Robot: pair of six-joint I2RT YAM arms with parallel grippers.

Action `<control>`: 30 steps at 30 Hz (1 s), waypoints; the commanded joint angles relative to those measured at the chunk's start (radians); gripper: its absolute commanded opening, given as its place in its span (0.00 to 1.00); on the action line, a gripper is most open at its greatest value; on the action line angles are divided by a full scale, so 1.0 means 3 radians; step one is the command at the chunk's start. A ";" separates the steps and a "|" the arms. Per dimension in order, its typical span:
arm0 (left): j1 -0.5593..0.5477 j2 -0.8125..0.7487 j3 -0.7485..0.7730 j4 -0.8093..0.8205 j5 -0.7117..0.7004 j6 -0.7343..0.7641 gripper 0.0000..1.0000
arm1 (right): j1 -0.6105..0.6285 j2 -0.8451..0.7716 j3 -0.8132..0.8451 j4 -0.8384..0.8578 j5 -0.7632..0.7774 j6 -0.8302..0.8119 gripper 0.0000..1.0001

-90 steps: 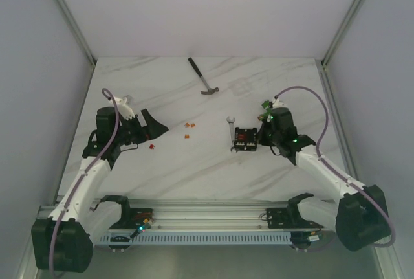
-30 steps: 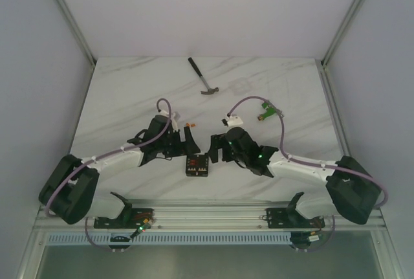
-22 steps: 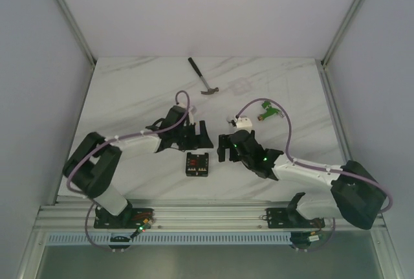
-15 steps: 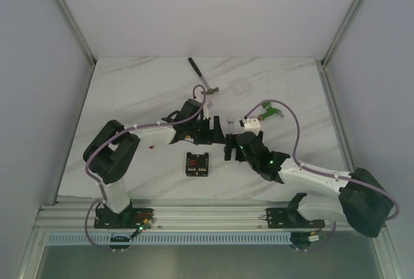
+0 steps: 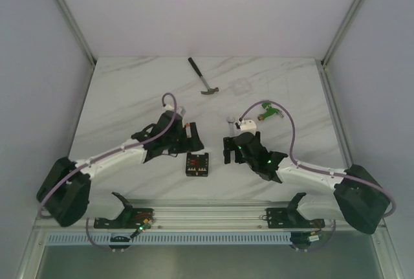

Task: Snap on the fuse box
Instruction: Adjust the fuse box base at the center of the board.

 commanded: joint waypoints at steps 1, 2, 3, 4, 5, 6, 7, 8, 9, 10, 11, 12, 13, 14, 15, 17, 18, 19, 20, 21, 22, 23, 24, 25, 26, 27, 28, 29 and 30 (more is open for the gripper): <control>-0.0004 -0.0422 -0.0417 -0.0409 -0.0139 -0.0328 0.89 | -0.0001 0.0114 0.0032 0.0112 -0.0371 -0.0170 0.98; -0.0005 -0.0492 -0.0490 -0.0410 -0.0118 -0.0378 0.89 | 0.0006 0.0145 0.0038 0.0120 -0.0458 -0.0196 0.97; -0.0005 -0.0543 -0.0535 -0.0408 -0.0113 -0.0412 0.89 | 0.0017 0.0179 0.0043 0.0123 -0.0531 -0.0216 0.97; -0.0005 -0.0557 -0.0556 -0.0404 -0.0116 -0.0432 0.88 | 0.0030 0.0213 0.0046 0.0131 -0.0597 -0.0232 0.96; -0.0005 -0.0546 -0.0560 -0.0386 -0.0122 -0.0437 0.88 | 0.0043 0.0245 0.0041 0.0137 -0.0671 -0.0236 0.96; -0.0005 -0.0514 -0.0547 -0.0346 -0.0113 -0.0434 0.88 | 0.0053 0.0271 0.0033 0.0153 -0.0709 -0.0233 0.95; -0.0005 -0.0470 -0.0530 -0.0272 -0.0061 -0.0428 0.87 | 0.0061 0.0296 0.0030 0.0168 -0.0743 -0.0221 0.94; -0.0005 -0.0406 -0.0515 -0.0153 0.0012 -0.0429 0.87 | 0.0069 0.0313 0.0015 0.0179 -0.0761 -0.0207 0.93; -0.0006 -0.0329 -0.0503 -0.0037 0.0094 -0.0431 0.87 | 0.0075 0.0315 -0.0004 0.0192 -0.0766 -0.0185 0.93; -0.0005 -0.0236 -0.0481 0.0084 0.0162 -0.0434 0.86 | 0.0076 0.0312 -0.0024 0.0198 -0.0755 -0.0164 0.93; -0.0005 -0.0119 -0.0436 0.0121 0.0195 -0.0422 0.85 | 0.0076 0.0294 -0.0044 0.0203 -0.0739 -0.0143 0.93; -0.0006 -0.0010 -0.0382 0.0137 0.0227 -0.0405 0.82 | 0.0076 0.0266 -0.0064 0.0199 -0.0711 -0.0123 0.93; -0.0005 0.0064 -0.0346 0.0165 0.0263 -0.0392 0.80 | 0.0078 0.0237 -0.0085 0.0196 -0.0682 -0.0100 0.93; -0.0007 0.0222 -0.0308 0.0204 0.0304 -0.0384 0.77 | 0.0076 0.0186 -0.0113 0.0187 -0.0643 -0.0085 0.93; -0.0010 0.0300 -0.0276 0.0253 0.0335 -0.0373 0.76 | 0.0076 0.0154 -0.0129 0.0178 -0.0608 -0.0063 0.93; -0.0010 0.0450 -0.0164 0.0325 0.0393 -0.0334 0.75 | 0.0076 0.0105 -0.0140 0.0151 -0.0519 -0.0040 0.93; -0.0009 0.0535 -0.0085 0.0339 0.0426 -0.0297 0.74 | 0.0076 0.0089 -0.0147 0.0139 -0.0473 -0.0032 0.93; -0.0010 0.0635 0.0021 0.0339 0.0467 -0.0251 0.73 | 0.0076 0.0076 -0.0151 0.0125 -0.0431 -0.0018 0.93; -0.0010 0.0737 0.0129 0.0344 0.0517 -0.0212 0.71 | 0.0075 0.0066 -0.0153 0.0112 -0.0384 0.0001 0.94; -0.0014 0.0855 0.0236 0.0349 0.0565 -0.0165 0.70 | 0.0076 0.0056 -0.0153 0.0097 -0.0341 0.0017 0.94; -0.0022 0.0965 0.0387 0.0354 0.0620 -0.0131 0.69 | 0.0076 0.0046 -0.0159 0.0078 -0.0296 0.0042 0.94; -0.0031 0.1091 0.0487 0.0356 0.0686 -0.0101 0.68 | 0.0076 0.0028 -0.0166 0.0065 -0.0252 0.0067 0.94; -0.0043 0.1201 0.0594 0.0358 0.0742 -0.0081 0.67 | 0.0076 0.0010 -0.0176 0.0051 -0.0214 0.0089 0.94; -0.0063 0.1301 0.0691 0.0363 0.0802 -0.0066 0.67 | 0.0076 -0.0008 -0.0190 0.0049 -0.0177 0.0110 0.94; -0.0081 0.1417 0.0773 0.0364 0.0845 -0.0043 0.67 | 0.0076 -0.0032 -0.0205 0.0040 -0.0152 0.0126 0.94; -0.0097 0.1474 0.0844 0.0364 0.0878 -0.0026 0.67 | 0.0075 -0.0058 -0.0221 0.0035 -0.0122 0.0142 0.94; -0.0105 0.1499 0.0887 0.0365 0.0878 -0.0015 0.67 | 0.0076 -0.0090 -0.0233 0.0031 -0.0096 0.0149 0.94; -0.0109 0.1492 0.0899 0.0368 0.0853 -0.0005 0.68 | 0.0076 -0.0126 -0.0246 0.0032 -0.0075 0.0146 0.95; -0.0104 0.1461 0.0891 0.0359 0.0787 0.0006 0.69 | 0.0076 -0.0149 -0.0255 0.0032 -0.0059 0.0140 0.95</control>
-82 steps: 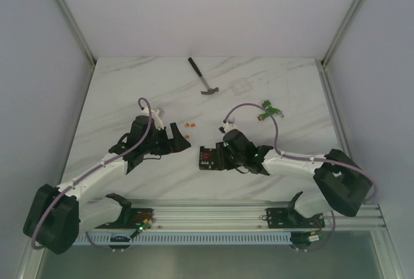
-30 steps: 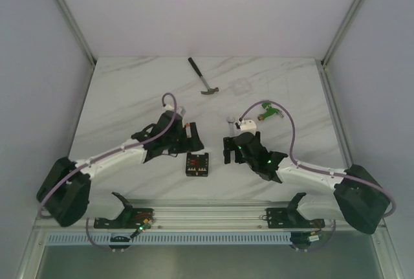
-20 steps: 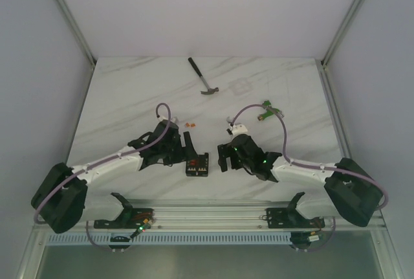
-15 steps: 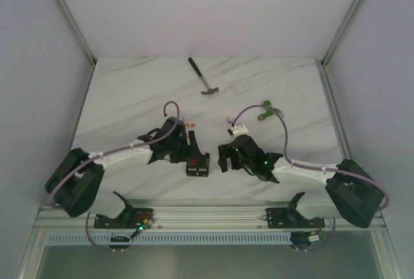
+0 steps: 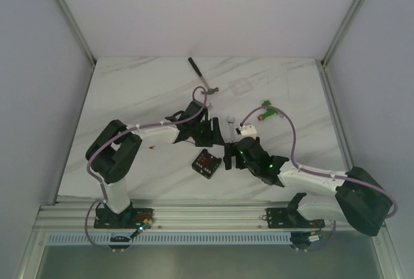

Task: Snap on the fuse box
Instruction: Adjust the fuse box base at the center of the board, then pick up the fuse from the center of the board.

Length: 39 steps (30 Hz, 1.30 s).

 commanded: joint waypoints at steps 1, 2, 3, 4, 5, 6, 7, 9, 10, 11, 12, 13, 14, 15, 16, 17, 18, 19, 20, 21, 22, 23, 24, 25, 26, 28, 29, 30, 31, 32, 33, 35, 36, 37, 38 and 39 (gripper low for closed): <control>-0.0028 -0.0035 0.0060 -0.0014 0.0004 0.0129 0.71 | 0.0017 -0.0147 -0.0081 -0.0030 0.0249 0.0071 0.95; -0.0022 -0.0094 0.0034 -0.0055 -0.0105 0.0136 0.73 | 0.0017 -0.0163 -0.0083 -0.0031 0.0261 0.0050 0.95; -0.0014 -0.0158 0.0000 -0.0130 -0.0235 0.0138 0.74 | 0.0017 -0.0171 -0.0079 -0.0030 0.0275 0.0037 0.95; -0.0004 -0.0232 -0.0033 -0.0219 -0.0371 0.0137 0.75 | 0.0017 -0.0170 -0.0075 -0.0028 0.0289 0.0017 0.95; 0.0006 -0.0304 -0.0068 -0.0314 -0.0541 0.0124 0.76 | 0.0017 -0.0164 -0.0066 -0.0024 0.0305 -0.0007 0.95; 0.0012 -0.0394 -0.0103 -0.0423 -0.0699 0.0107 0.76 | 0.0017 -0.0155 -0.0060 -0.0014 0.0314 -0.0028 0.96; 0.0025 -0.0486 -0.0142 -0.0545 -0.0889 0.0073 0.77 | 0.0016 -0.0138 -0.0054 -0.0006 0.0325 -0.0053 0.96; 0.0030 -0.0672 -0.0215 -0.0800 -0.1264 -0.0022 0.79 | 0.0017 -0.0106 -0.0029 0.0009 0.0353 -0.0091 0.97; 0.0033 -0.0758 -0.0250 -0.0936 -0.1469 -0.0099 0.80 | 0.0017 -0.0086 -0.0021 0.0017 0.0360 -0.0112 0.97; 0.0039 -0.0847 -0.0282 -0.1087 -0.1662 -0.0185 0.81 | 0.0017 -0.0070 -0.0015 0.0036 0.0364 -0.0130 0.97; 0.0048 -0.0921 -0.0306 -0.1300 -0.1878 -0.0319 0.83 | 0.0017 -0.0050 -0.0010 0.0053 0.0362 -0.0147 0.97; 0.0061 -0.0977 -0.0339 -0.1456 -0.2124 -0.0509 0.83 | 0.0017 -0.0034 -0.0009 0.0077 0.0358 -0.0162 0.97; 0.0077 -0.1026 -0.0363 -0.1598 -0.2257 -0.0649 0.84 | 0.0017 -0.0015 -0.0007 0.0099 0.0349 -0.0186 0.97; 0.0092 -0.1063 -0.0385 -0.1723 -0.2382 -0.0802 0.86 | 0.0017 0.0001 -0.0001 0.0121 0.0346 -0.0211 0.97; 0.0109 -0.1091 -0.0404 -0.1822 -0.2478 -0.0931 0.89 | 0.0017 0.0021 0.0002 0.0134 0.0346 -0.0231 0.98; 0.0129 -0.1108 -0.0424 -0.1905 -0.2539 -0.1035 0.91 | 0.0017 0.0040 0.0012 0.0153 0.0343 -0.0251 0.98; 0.0159 -0.1114 -0.0444 -0.1968 -0.2580 -0.1141 0.93 | 0.0017 0.0060 0.0016 0.0165 0.0341 -0.0273 0.98; 0.0185 -0.1114 -0.0465 -0.2002 -0.2603 -0.1223 0.94 | 0.0015 0.0073 0.0023 0.0174 0.0344 -0.0294 0.98; 0.0212 -0.1114 -0.0488 -0.2023 -0.2633 -0.1294 0.94 | 0.0016 0.0087 0.0024 0.0179 0.0345 -0.0314 0.98; 0.0243 -0.1107 -0.0512 -0.2051 -0.2676 -0.1369 0.93 | 0.0017 0.0097 0.0024 0.0191 0.0345 -0.0331 0.98; 0.0276 -0.1110 -0.0545 -0.2075 -0.2725 -0.1457 0.92 | 0.0017 0.0102 0.0016 0.0200 0.0346 -0.0346 0.98; 0.0313 -0.1115 -0.0576 -0.2087 -0.2781 -0.1528 0.91 | 0.0017 0.0103 0.0003 0.0213 0.0353 -0.0363 0.98; 0.0353 -0.1125 -0.0610 -0.2091 -0.2823 -0.1590 0.89 | 0.0017 0.0100 -0.0012 0.0225 0.0359 -0.0373 0.98; 0.0403 -0.1134 -0.0639 -0.2094 -0.2852 -0.1649 0.88 | 0.0017 0.0092 -0.0025 0.0239 0.0371 -0.0383 0.98; 0.0473 -0.1132 -0.0660 -0.2094 -0.2881 -0.1685 0.86 | 0.0013 0.0088 -0.0048 0.0255 0.0382 -0.0393 0.98; 0.0572 -0.1124 -0.0679 -0.2103 -0.2928 -0.1726 0.83 | 0.0012 0.0086 -0.0071 0.0265 0.0405 -0.0406 0.99; 0.0631 -0.1100 -0.0674 -0.2104 -0.2929 -0.1721 0.82 | 0.0012 0.0088 -0.0077 0.0265 0.0411 -0.0411 0.99; 0.0677 -0.1071 -0.0664 -0.2105 -0.2928 -0.1701 0.81 | 0.0012 0.0092 -0.0078 0.0265 0.0412 -0.0413 0.99; 0.0718 -0.1042 -0.0646 -0.2105 -0.2931 -0.1675 0.80 | 0.0012 0.0091 -0.0083 0.0265 0.0412 -0.0413 0.99; 0.0753 -0.1004 -0.0628 -0.2111 -0.2945 -0.1652 0.77 | 0.0012 0.0089 -0.0088 0.0265 0.0412 -0.0413 0.99; 0.0780 -0.0969 -0.0605 -0.2114 -0.2955 -0.1631 0.75 | 0.0010 0.0088 -0.0089 0.0264 0.0412 -0.0415 0.99; 0.0809 -0.0888 -0.0564 -0.2114 -0.2980 -0.1599 0.71 | 0.0012 0.0086 -0.0089 0.0265 0.0416 -0.0422 0.99; 0.0821 -0.0860 -0.0545 -0.2113 -0.2986 -0.1586 0.71 | 0.0012 0.0088 -0.0089 0.0265 0.0421 -0.0423 0.99; 0.0830 -0.0826 -0.0523 -0.2108 -0.2988 -0.1573 0.71 | 0.0012 0.0087 -0.0093 0.0265 0.0426 -0.0423 0.99; 0.0834 -0.0792 -0.0499 -0.2109 -0.2988 -0.1554 0.71 | 0.0012 0.0086 -0.0094 0.0265 0.0427 -0.0423 0.99; 0.0844 -0.0758 -0.0474 -0.2112 -0.2984 -0.1531 0.71 | 0.0011 0.0085 -0.0094 0.0265 0.0427 -0.0423 0.99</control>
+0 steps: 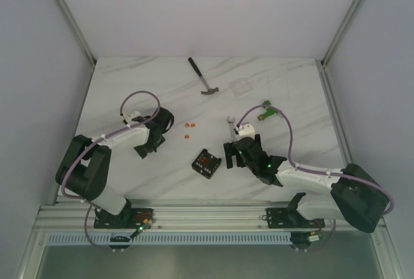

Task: Snap on the fuse box
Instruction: Pick up the fuse from the center of the board.

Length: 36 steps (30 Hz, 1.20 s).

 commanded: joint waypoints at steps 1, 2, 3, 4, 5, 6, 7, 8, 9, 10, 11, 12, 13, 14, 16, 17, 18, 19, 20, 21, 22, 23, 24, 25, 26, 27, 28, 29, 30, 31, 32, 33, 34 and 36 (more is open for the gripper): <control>0.0048 0.0147 0.0153 -0.0089 -0.0115 0.0069 0.70 | 0.0011 0.0001 -0.0045 0.0083 0.0118 -0.0038 0.99; 0.0059 0.0172 0.0168 -0.0087 -0.0112 0.0079 0.69 | 0.0008 0.0004 -0.0044 0.0083 0.0118 -0.0042 0.99; 0.0068 0.0191 0.0179 -0.0088 -0.0115 0.0082 0.68 | 0.0011 0.0003 -0.0044 0.0083 0.0116 -0.0039 0.99; 0.0079 0.0209 0.0185 -0.0089 -0.0116 0.0080 0.67 | 0.0012 0.0011 -0.0044 0.0083 0.0113 -0.0039 0.99; 0.0085 0.0228 0.0192 -0.0085 -0.0107 0.0078 0.67 | 0.0010 0.0012 -0.0042 0.0083 0.0113 -0.0035 0.99; 0.0094 0.0252 0.0204 -0.0079 -0.0101 0.0082 0.67 | 0.0012 0.0015 -0.0039 0.0083 0.0113 -0.0034 0.99; 0.0101 0.0278 0.0212 -0.0079 -0.0079 0.0082 0.66 | 0.0012 0.0015 -0.0037 0.0083 0.0118 -0.0034 0.99; 0.0107 0.0310 0.0222 -0.0075 -0.0057 0.0091 0.66 | 0.0009 0.0016 -0.0039 0.0083 0.0117 -0.0034 0.99; 0.0112 0.0344 0.0235 -0.0073 -0.0030 0.0101 0.64 | 0.0008 0.0012 -0.0039 0.0083 0.0123 -0.0035 0.99; 0.0117 0.0381 0.0246 -0.0069 -0.0005 0.0107 0.63 | 0.0010 0.0011 -0.0039 0.0083 0.0123 -0.0034 0.99; 0.0122 0.0412 0.0252 -0.0065 0.0016 0.0112 0.62 | 0.0009 0.0015 -0.0039 0.0083 0.0123 -0.0037 0.99; 0.0127 0.0433 0.0253 -0.0057 0.0040 0.0113 0.60 | 0.0012 0.0012 -0.0039 0.0083 0.0123 -0.0034 0.99; 0.0128 0.0452 0.0251 -0.0056 0.0067 0.0109 0.57 | 0.0012 0.0012 -0.0039 0.0083 0.0122 -0.0035 0.99; 0.0136 0.0468 0.0250 -0.0046 0.0107 0.0109 0.55 | 0.0012 0.0009 -0.0039 0.0083 0.0123 -0.0030 0.99; 0.0139 0.0476 0.0241 -0.0039 0.0179 0.0109 0.53 | 0.0012 0.0004 -0.0039 0.0083 0.0128 -0.0031 0.99; 0.0142 0.0479 0.0229 -0.0038 0.0206 0.0109 0.52 | 0.0008 0.0002 -0.0039 0.0083 0.0131 -0.0034 0.99; 0.0139 0.0475 0.0211 -0.0038 0.0233 0.0103 0.51 | 0.0012 0.0002 -0.0039 0.0083 0.0129 -0.0031 0.99; 0.0137 0.0462 0.0193 -0.0037 0.0264 0.0094 0.51 | 0.0011 0.0002 -0.0039 0.0080 0.0129 -0.0034 0.99; 0.0139 0.0452 0.0174 -0.0033 0.0294 0.0086 0.51 | 0.0009 -0.0004 -0.0039 0.0083 0.0128 -0.0034 0.99; 0.0138 0.0435 0.0153 -0.0030 0.0318 0.0083 0.51 | 0.0011 -0.0005 -0.0039 0.0083 0.0128 -0.0036 0.99; 0.0138 0.0413 0.0133 -0.0026 0.0355 0.0077 0.51 | 0.0009 -0.0007 -0.0039 0.0083 0.0128 -0.0035 0.99; 0.0139 0.0396 0.0110 -0.0021 0.0387 0.0079 0.51 | 0.0012 -0.0004 -0.0039 0.0083 0.0126 -0.0037 0.99; 0.0138 0.0374 0.0090 -0.0011 0.0418 0.0082 0.50 | 0.0011 -0.0009 -0.0039 0.0083 0.0128 -0.0034 0.99; 0.0136 0.0354 0.0066 -0.0004 0.0453 0.0078 0.50 | 0.0012 -0.0009 -0.0039 0.0079 0.0128 -0.0030 0.99; 0.0135 0.0325 0.0040 0.0017 0.0484 0.0082 0.50 | 0.0012 -0.0008 -0.0039 0.0080 0.0128 -0.0029 0.99; 0.0138 0.0294 0.0006 0.0034 0.0501 0.0078 0.50 | 0.0008 -0.0011 -0.0039 0.0078 0.0128 -0.0029 0.99; 0.0142 0.0262 -0.0026 0.0059 0.0505 0.0080 0.50 | 0.0011 -0.0007 -0.0036 0.0079 0.0128 -0.0032 0.99; 0.0146 0.0230 -0.0065 0.0084 0.0513 0.0078 0.50 | 0.0012 -0.0004 -0.0034 0.0078 0.0126 -0.0031 0.99; 0.0155 0.0205 -0.0096 0.0114 0.0530 0.0077 0.49 | 0.0012 -0.0001 -0.0034 0.0078 0.0124 -0.0029 0.99; 0.0167 0.0187 -0.0125 0.0147 0.0545 0.0081 0.49 | 0.0012 0.0000 -0.0034 0.0078 0.0119 -0.0029 0.99; 0.0185 0.0179 -0.0149 0.0178 0.0569 0.0089 0.48 | 0.0012 0.0002 -0.0034 0.0075 0.0114 -0.0026 0.99; 0.0202 0.0178 -0.0171 0.0196 0.0589 0.0092 0.48 | 0.0011 0.0002 -0.0033 0.0073 0.0113 -0.0024 0.99; 0.0211 0.0180 -0.0187 0.0211 0.0593 0.0094 0.47 | 0.0011 -0.0001 -0.0034 0.0073 0.0116 -0.0024 0.99; 0.0227 0.0196 -0.0203 0.0216 0.0578 0.0101 0.46 | 0.0012 -0.0007 -0.0034 0.0068 0.0121 -0.0019 0.98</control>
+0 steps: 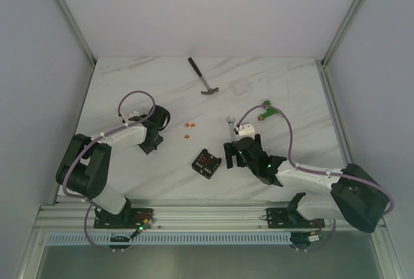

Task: Snap on the fuse box
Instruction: Pick up the fuse from the center of the board.

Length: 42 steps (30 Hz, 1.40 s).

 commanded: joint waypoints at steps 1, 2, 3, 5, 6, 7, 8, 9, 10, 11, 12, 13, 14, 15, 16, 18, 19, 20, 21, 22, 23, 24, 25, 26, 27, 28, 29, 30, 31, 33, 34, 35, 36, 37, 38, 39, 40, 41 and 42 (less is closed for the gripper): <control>0.0050 0.0111 -0.0179 -0.0085 0.0210 0.0021 0.46 | 0.0012 -0.0011 -0.0034 0.0065 0.0109 -0.0011 0.99; 0.0058 0.0122 -0.0179 -0.0088 0.0209 0.0029 0.46 | 0.0011 -0.0010 -0.0034 0.0065 0.0109 -0.0011 0.99; 0.0068 0.0135 -0.0179 -0.0090 0.0198 0.0032 0.45 | 0.0012 -0.0010 -0.0034 0.0064 0.0109 -0.0009 0.99; 0.0068 0.0149 -0.0185 -0.0089 0.0167 0.0038 0.45 | 0.0012 -0.0009 -0.0034 0.0064 0.0104 -0.0011 0.99; 0.0068 0.0159 -0.0183 -0.0089 0.0154 0.0039 0.44 | 0.0010 -0.0012 -0.0033 0.0065 0.0104 -0.0009 0.99; 0.0068 0.0166 -0.0185 -0.0087 0.0153 0.0045 0.44 | 0.0009 -0.0010 -0.0034 0.0065 0.0104 -0.0009 0.99; 0.0068 0.0187 -0.0179 -0.0088 0.0157 0.0054 0.44 | 0.0012 -0.0009 -0.0034 0.0065 0.0104 -0.0009 0.99; 0.0070 0.0199 -0.0173 -0.0092 0.0157 0.0064 0.43 | 0.0012 -0.0010 -0.0034 0.0065 0.0104 -0.0009 0.99; 0.0066 0.0218 -0.0166 -0.0087 0.0162 0.0079 0.42 | 0.0012 -0.0009 -0.0034 0.0065 0.0104 -0.0010 0.98; 0.0066 0.0230 -0.0160 -0.0087 0.0166 0.0092 0.41 | 0.0009 -0.0005 -0.0034 0.0065 0.0100 -0.0009 0.99; 0.0068 0.0238 -0.0153 -0.0085 0.0163 0.0109 0.41 | 0.0011 -0.0001 -0.0034 0.0070 0.0097 -0.0011 0.99; 0.0065 0.0235 -0.0150 -0.0084 0.0158 0.0115 0.41 | 0.0012 0.0001 -0.0034 0.0070 0.0094 -0.0009 0.99; 0.0070 0.0239 -0.0145 -0.0084 0.0158 0.0124 0.40 | 0.0012 0.0002 -0.0034 0.0070 0.0094 -0.0010 0.99; 0.0068 0.0231 -0.0144 -0.0084 0.0157 0.0127 0.41 | 0.0012 0.0001 -0.0034 0.0070 0.0094 -0.0009 0.99; 0.0067 0.0230 -0.0144 -0.0084 0.0153 0.0129 0.41 | 0.0010 0.0004 -0.0034 0.0070 0.0094 -0.0010 0.99; 0.0072 0.0232 -0.0139 -0.0084 0.0140 0.0130 0.43 | 0.0012 0.0004 -0.0034 0.0070 0.0094 -0.0011 0.99; 0.0075 0.0241 -0.0139 -0.0083 0.0139 0.0128 0.44 | 0.0012 0.0001 -0.0034 0.0070 0.0091 -0.0009 0.99; 0.0078 0.0250 -0.0133 -0.0080 0.0139 0.0129 0.44 | 0.0012 0.0001 -0.0034 0.0070 0.0089 -0.0009 0.99; 0.0082 0.0265 -0.0133 -0.0074 0.0138 0.0129 0.44 | 0.0012 0.0002 -0.0034 0.0070 0.0089 -0.0008 0.99; 0.0083 0.0284 -0.0129 -0.0075 0.0133 0.0130 0.44 | 0.0012 0.0002 -0.0034 0.0070 0.0089 -0.0012 0.99; 0.0086 0.0302 -0.0126 -0.0075 0.0136 0.0135 0.44 | 0.0012 0.0002 -0.0034 0.0070 0.0089 -0.0009 0.99; 0.0088 0.0316 -0.0124 -0.0070 0.0128 0.0130 0.44 | 0.0012 -0.0001 -0.0034 0.0070 0.0089 -0.0011 0.99; 0.0086 0.0328 -0.0127 -0.0067 0.0124 0.0132 0.44 | 0.0012 0.0002 -0.0034 0.0066 0.0084 -0.0013 0.99; 0.0092 0.0339 -0.0129 -0.0069 0.0120 0.0130 0.44 | 0.0011 -0.0003 -0.0034 0.0065 0.0084 -0.0010 0.99; 0.0096 0.0342 -0.0129 -0.0067 0.0111 0.0130 0.44 | 0.0012 -0.0003 -0.0034 0.0065 0.0084 -0.0009 0.99; 0.0101 0.0349 -0.0130 -0.0067 0.0107 0.0133 0.44 | 0.0012 -0.0007 -0.0034 0.0065 0.0084 -0.0011 0.99; 0.0103 0.0355 -0.0133 -0.0069 0.0091 0.0137 0.43 | 0.0011 -0.0008 -0.0034 0.0065 0.0085 -0.0013 0.99; 0.0104 0.0359 -0.0130 -0.0068 0.0077 0.0151 0.43 | 0.0011 -0.0005 -0.0034 0.0065 0.0084 -0.0009 0.99; 0.0104 0.0370 -0.0122 -0.0065 0.0067 0.0166 0.42 | 0.0011 0.0000 -0.0034 0.0065 0.0085 -0.0012 0.99; 0.0100 0.0393 -0.0104 -0.0065 0.0105 0.0209 0.40 | 0.0011 0.0000 -0.0034 0.0067 0.0079 -0.0012 0.99; 0.0092 0.0406 -0.0092 -0.0064 0.0132 0.0235 0.38 | 0.0012 0.0002 -0.0034 0.0070 0.0079 -0.0009 0.99; 0.0066 0.0416 -0.0073 -0.0065 0.0153 0.0263 0.37 | 0.0012 -0.0001 -0.0034 0.0070 0.0079 -0.0009 0.99; 0.0021 0.0422 -0.0057 -0.0066 0.0166 0.0290 0.36 | 0.0012 0.0000 -0.0034 0.0070 0.0079 -0.0008 0.99; -0.0005 0.0432 -0.0038 -0.0069 0.0174 0.0317 0.36 | 0.0010 -0.0002 -0.0034 0.0070 0.0083 -0.0008 0.99; -0.0056 0.0433 -0.0022 -0.0065 0.0191 0.0333 0.36 | 0.0009 0.0000 -0.0034 0.0070 0.0089 -0.0008 0.99; -0.0084 0.0427 -0.0009 -0.0067 0.0212 0.0347 0.35 | 0.0012 0.0002 -0.0034 0.0070 0.0089 -0.0010 0.99; -0.0122 0.0423 0.0008 -0.0069 0.0240 0.0361 0.34 | 0.0012 -0.0001 -0.0034 0.0070 0.0089 -0.0006 0.99; -0.0155 0.0421 0.0032 -0.0068 0.0276 0.0373 0.34 | 0.0012 0.0001 -0.0034 0.0070 0.0089 -0.0004 0.99; -0.0195 0.0415 0.0054 -0.0069 0.0298 0.0378 0.34 | 0.0012 -0.0001 -0.0034 0.0075 0.0089 -0.0003 0.99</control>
